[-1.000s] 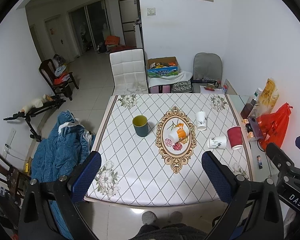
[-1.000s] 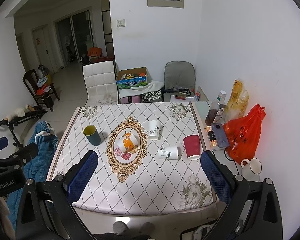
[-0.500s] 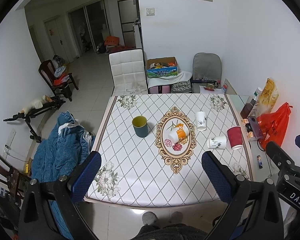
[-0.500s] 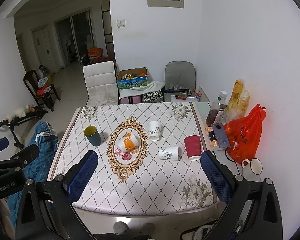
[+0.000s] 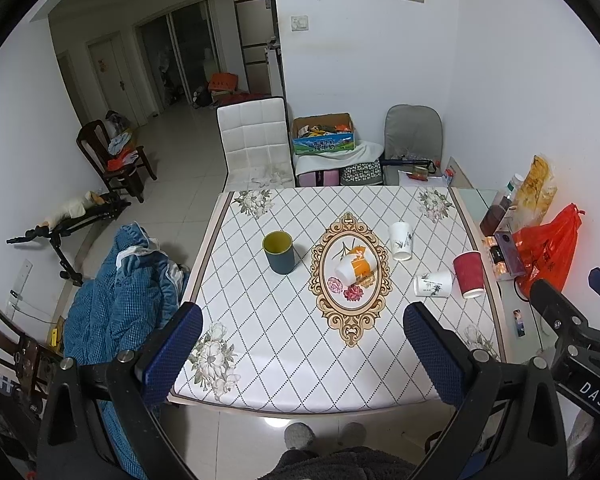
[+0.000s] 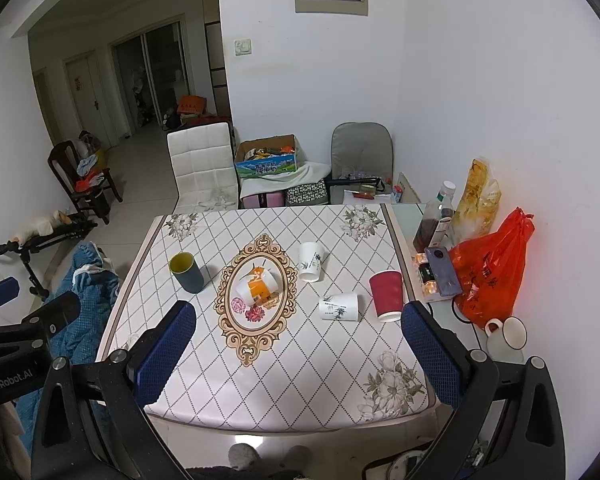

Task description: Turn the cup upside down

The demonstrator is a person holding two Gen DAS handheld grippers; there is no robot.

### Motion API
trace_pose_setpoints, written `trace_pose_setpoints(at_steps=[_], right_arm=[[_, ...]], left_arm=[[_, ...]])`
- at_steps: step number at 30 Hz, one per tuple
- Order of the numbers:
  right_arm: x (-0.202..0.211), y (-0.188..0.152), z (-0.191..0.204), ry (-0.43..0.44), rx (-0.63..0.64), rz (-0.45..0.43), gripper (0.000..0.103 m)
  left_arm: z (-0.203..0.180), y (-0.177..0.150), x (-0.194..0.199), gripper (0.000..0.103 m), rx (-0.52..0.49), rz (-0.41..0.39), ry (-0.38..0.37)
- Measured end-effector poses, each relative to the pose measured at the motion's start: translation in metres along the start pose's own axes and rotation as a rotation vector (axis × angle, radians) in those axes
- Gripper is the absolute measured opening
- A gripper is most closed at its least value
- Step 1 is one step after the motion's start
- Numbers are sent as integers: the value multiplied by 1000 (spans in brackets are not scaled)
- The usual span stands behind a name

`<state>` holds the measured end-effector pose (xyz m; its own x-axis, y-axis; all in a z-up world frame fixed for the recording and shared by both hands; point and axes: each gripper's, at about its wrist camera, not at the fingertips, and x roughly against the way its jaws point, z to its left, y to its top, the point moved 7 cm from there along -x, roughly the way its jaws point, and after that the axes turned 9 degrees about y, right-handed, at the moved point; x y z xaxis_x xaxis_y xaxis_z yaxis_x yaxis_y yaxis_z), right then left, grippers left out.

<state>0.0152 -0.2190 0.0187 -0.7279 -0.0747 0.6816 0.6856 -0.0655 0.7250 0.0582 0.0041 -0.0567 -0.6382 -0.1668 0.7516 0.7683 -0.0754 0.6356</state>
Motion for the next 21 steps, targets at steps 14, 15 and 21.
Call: trace_pose_setpoints(at_steps=[14, 15, 21], right_arm=[[0, 0, -2, 3, -5, 0, 103], [0, 0, -1, 3, -6, 0, 103], [0, 0, -2, 4, -5, -2, 103]], left_arm=[[-1, 1, 1, 103, -1, -1, 0], [-1, 1, 0, 103, -1, -1, 1], [-1, 1, 0, 103, 0, -3, 1]])
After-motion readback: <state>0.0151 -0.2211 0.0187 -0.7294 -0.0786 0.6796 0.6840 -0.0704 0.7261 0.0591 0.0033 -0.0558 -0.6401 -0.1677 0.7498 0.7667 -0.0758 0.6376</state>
